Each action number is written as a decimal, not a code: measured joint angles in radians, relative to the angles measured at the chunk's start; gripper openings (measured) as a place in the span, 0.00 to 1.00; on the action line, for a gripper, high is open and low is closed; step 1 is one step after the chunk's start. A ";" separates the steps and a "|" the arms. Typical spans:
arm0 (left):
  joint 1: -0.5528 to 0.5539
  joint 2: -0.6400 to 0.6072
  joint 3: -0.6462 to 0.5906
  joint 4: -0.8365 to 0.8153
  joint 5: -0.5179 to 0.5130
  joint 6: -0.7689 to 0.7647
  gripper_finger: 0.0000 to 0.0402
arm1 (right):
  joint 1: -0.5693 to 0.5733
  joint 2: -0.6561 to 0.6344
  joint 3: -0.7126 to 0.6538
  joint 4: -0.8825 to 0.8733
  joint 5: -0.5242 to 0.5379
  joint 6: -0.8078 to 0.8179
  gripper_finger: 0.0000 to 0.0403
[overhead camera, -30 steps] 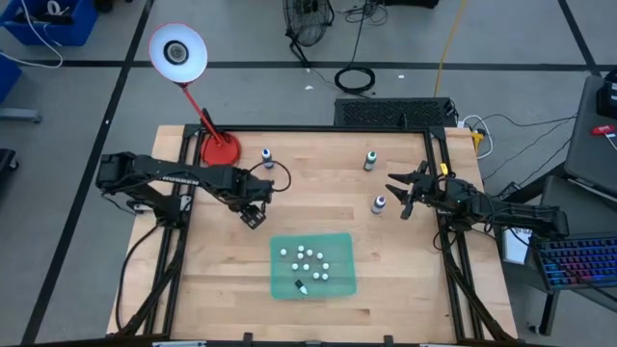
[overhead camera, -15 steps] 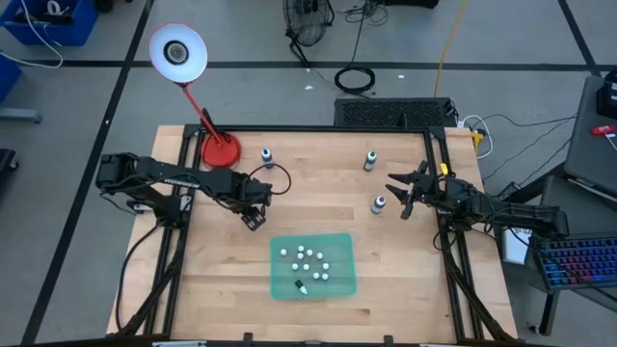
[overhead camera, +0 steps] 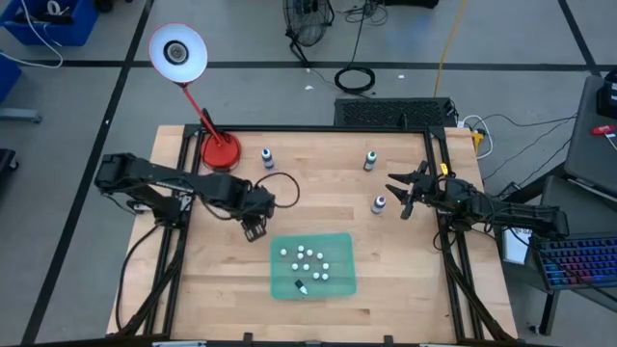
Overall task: Pick & Place food coloring
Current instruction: Put the large black food coloring bottle into the blue bin, then put the large blue food coloring bottle into the blue bin
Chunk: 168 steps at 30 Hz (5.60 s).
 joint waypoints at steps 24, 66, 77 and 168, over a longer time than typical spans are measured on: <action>-0.424 0.570 0.700 -0.139 -0.050 -0.056 0.35 | 0.000 0.000 0.000 0.000 0.000 0.000 0.35; -0.427 0.745 0.776 -0.143 0.029 -0.065 0.35 | 0.000 0.002 0.000 0.000 0.000 0.000 0.35; -0.425 0.742 0.721 -0.065 0.048 -0.050 0.35 | 0.000 0.002 0.000 0.000 0.000 0.000 0.35; 0.657 0.297 0.103 0.306 -0.072 0.188 0.98 | 0.000 0.010 0.000 0.000 0.000 0.000 0.35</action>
